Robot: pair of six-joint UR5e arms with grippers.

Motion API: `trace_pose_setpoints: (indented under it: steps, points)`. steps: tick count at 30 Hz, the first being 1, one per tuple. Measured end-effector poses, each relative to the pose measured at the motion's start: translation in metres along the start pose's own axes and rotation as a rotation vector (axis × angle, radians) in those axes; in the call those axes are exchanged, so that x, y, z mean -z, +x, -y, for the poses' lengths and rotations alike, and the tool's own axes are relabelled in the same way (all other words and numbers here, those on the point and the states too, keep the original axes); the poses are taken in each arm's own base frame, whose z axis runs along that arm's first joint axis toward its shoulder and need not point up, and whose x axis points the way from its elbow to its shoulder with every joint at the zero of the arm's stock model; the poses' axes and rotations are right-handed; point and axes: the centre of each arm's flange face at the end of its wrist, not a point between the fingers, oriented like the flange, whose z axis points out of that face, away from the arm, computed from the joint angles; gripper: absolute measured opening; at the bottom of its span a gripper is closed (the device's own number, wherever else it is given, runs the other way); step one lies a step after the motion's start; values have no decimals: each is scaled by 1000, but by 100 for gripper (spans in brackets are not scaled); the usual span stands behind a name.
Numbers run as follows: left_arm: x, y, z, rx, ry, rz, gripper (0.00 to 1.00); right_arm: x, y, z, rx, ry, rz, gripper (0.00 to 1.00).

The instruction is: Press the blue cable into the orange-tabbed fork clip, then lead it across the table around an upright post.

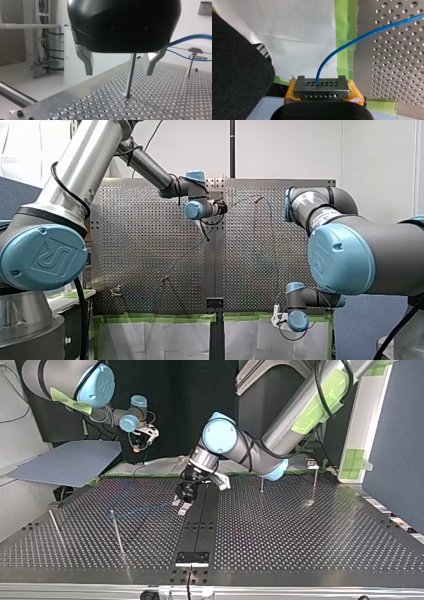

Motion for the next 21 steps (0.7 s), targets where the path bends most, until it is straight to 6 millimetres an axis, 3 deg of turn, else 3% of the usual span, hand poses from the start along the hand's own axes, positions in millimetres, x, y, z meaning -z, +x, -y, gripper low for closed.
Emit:
trace_pose_setpoints:
  steps: [21]
  points:
    - [-35, -49, 55, 139, 94, 86, 97, 2, -2, 3, 3, 6, 10, 0]
